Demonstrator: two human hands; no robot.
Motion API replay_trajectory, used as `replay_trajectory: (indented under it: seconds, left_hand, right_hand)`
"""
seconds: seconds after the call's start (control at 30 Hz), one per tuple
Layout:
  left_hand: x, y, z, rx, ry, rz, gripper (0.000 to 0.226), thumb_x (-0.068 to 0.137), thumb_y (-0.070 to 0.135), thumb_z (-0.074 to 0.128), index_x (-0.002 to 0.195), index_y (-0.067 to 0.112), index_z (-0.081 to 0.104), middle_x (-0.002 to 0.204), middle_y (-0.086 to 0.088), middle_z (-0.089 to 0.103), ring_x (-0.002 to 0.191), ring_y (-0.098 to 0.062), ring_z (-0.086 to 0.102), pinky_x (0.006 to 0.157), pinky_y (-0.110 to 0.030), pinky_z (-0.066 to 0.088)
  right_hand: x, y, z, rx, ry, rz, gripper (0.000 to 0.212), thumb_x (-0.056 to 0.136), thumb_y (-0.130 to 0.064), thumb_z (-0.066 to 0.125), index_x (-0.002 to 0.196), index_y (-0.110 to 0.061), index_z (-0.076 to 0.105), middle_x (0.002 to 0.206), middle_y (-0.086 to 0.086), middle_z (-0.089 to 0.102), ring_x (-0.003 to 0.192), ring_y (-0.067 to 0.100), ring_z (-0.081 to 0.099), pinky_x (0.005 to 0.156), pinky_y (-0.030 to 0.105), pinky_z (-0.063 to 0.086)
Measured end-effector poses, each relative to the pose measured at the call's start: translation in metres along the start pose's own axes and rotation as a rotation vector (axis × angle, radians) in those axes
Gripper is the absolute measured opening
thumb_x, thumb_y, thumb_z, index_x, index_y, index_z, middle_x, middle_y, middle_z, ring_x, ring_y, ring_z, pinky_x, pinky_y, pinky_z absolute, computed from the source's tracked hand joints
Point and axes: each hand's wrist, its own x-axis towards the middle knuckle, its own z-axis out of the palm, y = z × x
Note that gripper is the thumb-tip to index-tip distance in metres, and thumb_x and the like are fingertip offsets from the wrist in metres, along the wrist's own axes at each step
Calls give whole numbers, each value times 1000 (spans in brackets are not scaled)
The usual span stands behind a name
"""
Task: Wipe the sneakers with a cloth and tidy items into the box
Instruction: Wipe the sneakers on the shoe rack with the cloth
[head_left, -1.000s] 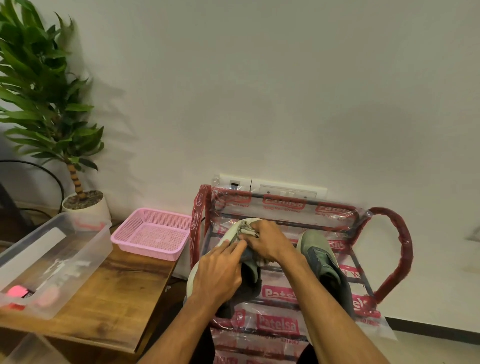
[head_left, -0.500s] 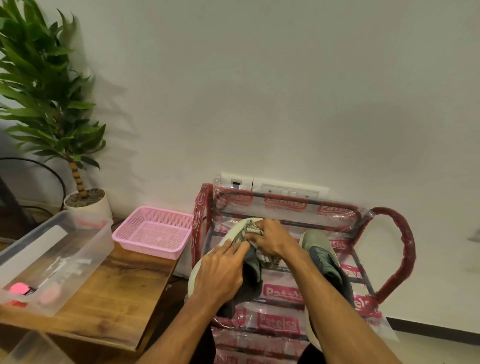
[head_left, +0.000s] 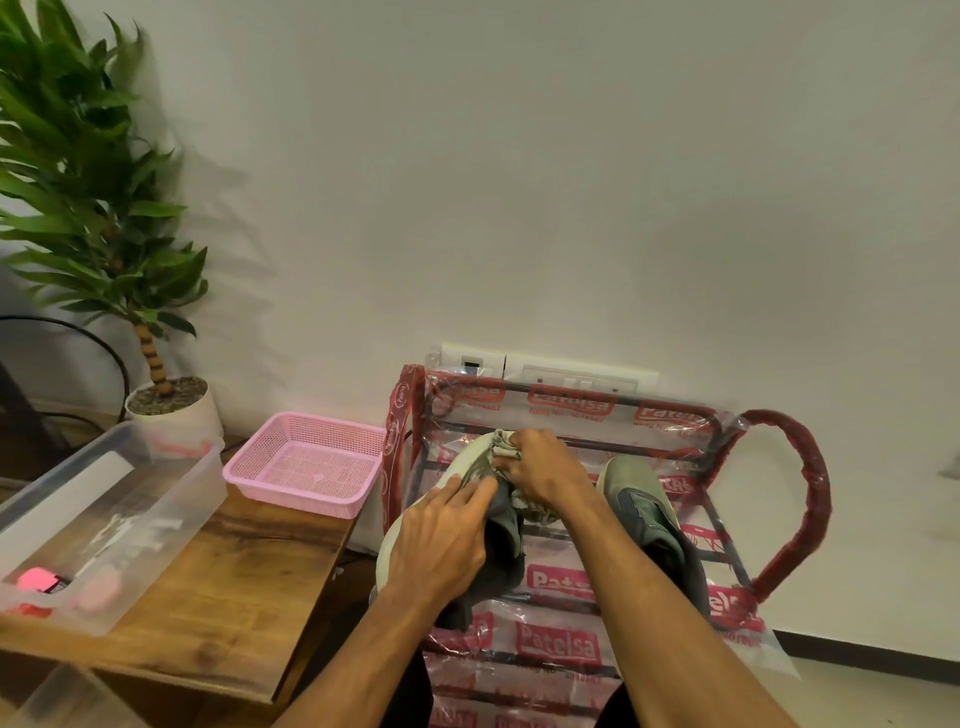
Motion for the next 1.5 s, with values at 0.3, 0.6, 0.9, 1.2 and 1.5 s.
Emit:
replay_trajectory:
  seconds: [0.3,0.6,0.9,1.2,1.5]
  left_hand:
    - [-4,-1,6,-25,-160,-39,35,72,19,71,105,20,58,96,4,72,93,-17,67,66,-27,53]
    - [-4,-2,3,-70,-89,-8,44,58,15,81,97,19,59,86,5,72,77,-14,67,56,-23,51]
    - [-4,-3,5,-80,-105,-21,43,64,15,77,103,22,60,88,6,72,81,-14,68,60,-23,53]
    - [-6,-2,9,-67,-126,-8,45,64,14,76,106,20,58,94,2,73,88,-19,69,65,-30,56]
    - [-6,-5,9,-64,-106,-9,45,63,17,79,105,20,62,95,5,73,86,-16,69,62,-27,55]
  right_hand:
    - [-14,19,-9,112,283,-6,17,95,-29,59,97,-14,66,94,4,64,80,21,58,65,33,43]
    - [-45,18,-11,147,187,-210,28,92,-23,61,119,-25,69,120,-8,66,106,13,59,83,28,48]
    - [-52,-1,-18,587,-171,6,37,90,-34,67,124,-21,66,135,-13,50,120,3,47,98,17,35]
    - [-42,-14,-8,418,107,232,40,78,-63,68,95,-26,72,99,-6,62,83,9,60,74,28,50]
    - [-29,-17,3,378,88,298,36,85,-43,70,115,-25,62,121,3,63,102,21,59,86,36,51]
